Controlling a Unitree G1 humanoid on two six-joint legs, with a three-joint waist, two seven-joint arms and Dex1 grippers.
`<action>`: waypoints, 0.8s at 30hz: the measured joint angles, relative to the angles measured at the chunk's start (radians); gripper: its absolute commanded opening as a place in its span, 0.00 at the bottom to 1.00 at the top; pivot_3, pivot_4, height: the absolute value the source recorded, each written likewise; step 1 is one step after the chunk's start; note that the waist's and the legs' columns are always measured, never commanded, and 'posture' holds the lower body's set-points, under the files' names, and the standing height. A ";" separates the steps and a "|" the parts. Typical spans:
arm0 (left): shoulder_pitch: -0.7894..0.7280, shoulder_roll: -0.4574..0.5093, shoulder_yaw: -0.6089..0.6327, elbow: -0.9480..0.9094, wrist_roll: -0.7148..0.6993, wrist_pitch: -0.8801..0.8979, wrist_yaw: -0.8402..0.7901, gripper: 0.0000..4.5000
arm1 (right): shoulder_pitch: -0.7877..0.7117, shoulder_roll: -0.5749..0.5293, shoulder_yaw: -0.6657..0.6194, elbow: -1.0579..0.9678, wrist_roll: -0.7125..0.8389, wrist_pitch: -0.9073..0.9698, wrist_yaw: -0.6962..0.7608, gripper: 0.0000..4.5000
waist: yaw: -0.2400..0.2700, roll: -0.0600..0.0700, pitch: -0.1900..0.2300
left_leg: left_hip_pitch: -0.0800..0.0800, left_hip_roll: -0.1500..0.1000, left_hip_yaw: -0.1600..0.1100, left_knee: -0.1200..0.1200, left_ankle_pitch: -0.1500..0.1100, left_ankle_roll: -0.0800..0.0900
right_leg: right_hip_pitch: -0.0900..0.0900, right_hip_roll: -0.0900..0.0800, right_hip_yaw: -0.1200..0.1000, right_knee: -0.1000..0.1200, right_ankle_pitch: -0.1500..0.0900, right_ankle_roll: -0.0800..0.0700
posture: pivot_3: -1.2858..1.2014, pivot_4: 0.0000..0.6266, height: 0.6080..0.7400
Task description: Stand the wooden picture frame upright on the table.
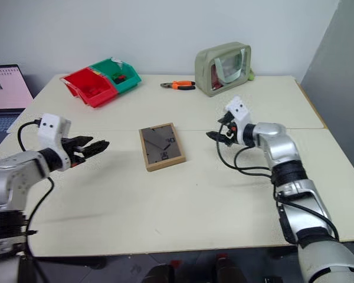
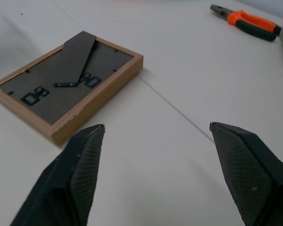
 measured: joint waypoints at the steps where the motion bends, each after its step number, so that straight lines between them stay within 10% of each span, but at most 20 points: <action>1: -0.012 -0.033 -0.001 0.011 0.016 -0.012 0.042 0.56 | -0.017 0.023 0.003 0.057 -0.026 -0.040 -0.042 0.63 | 0.000 0.000 0.000 | 0.000 0.000 0.000 0.000 0.000 0.000 | 0.000 -0.001 0.000 0.000 0.000 0.000 | 0.52 0.24 1.00; 13: -0.099 -0.327 -0.071 0.156 0.105 -0.073 0.250 0.02 | -0.132 0.265 0.018 0.531 -0.181 -0.262 -0.324 0.02 | -0.001 -0.001 -0.001 | -0.005 0.000 0.002 0.001 0.001 -0.001 | -0.008 -0.002 0.001 0.005 0.001 0.001 | 0.52 0.24 1.00; 24: -0.131 -0.373 -0.108 0.210 0.126 -0.064 0.242 0.01 | -0.141 0.380 -0.007 0.579 -0.189 -0.264 -0.328 0.01 | -0.001 -0.001 -0.001 | -0.005 0.000 0.001 0.002 0.001 -0.001 | -0.008 -0.002 0.001 0.008 0.001 0.001 | 0.52 0.24 1.00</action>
